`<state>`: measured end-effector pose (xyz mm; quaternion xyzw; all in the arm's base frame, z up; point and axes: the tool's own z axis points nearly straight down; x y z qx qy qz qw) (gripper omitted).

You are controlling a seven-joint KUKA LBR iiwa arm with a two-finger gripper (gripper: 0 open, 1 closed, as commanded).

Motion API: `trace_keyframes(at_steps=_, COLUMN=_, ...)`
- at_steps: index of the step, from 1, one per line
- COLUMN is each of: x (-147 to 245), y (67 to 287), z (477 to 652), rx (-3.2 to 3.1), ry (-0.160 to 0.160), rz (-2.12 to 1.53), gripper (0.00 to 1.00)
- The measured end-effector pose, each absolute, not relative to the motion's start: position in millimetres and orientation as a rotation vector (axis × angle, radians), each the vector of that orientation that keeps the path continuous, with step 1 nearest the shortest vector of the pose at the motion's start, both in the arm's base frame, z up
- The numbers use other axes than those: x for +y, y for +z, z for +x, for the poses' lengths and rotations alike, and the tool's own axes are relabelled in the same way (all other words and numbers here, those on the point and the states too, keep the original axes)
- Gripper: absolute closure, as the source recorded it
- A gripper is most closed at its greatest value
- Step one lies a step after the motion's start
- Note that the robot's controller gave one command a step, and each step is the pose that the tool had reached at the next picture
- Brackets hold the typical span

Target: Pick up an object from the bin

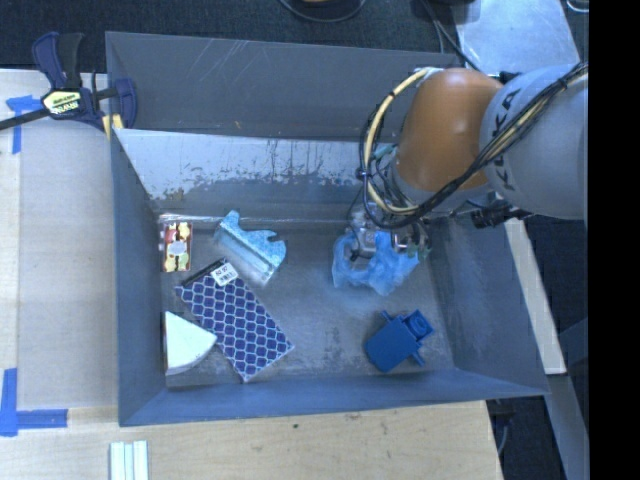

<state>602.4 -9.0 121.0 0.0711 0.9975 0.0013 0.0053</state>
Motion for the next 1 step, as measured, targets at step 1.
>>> trace_keyframes(at_steps=1, x=-24.4, y=219.4, z=607.4, rx=3.109, ry=0.005, rz=0.218, gripper=1.0)
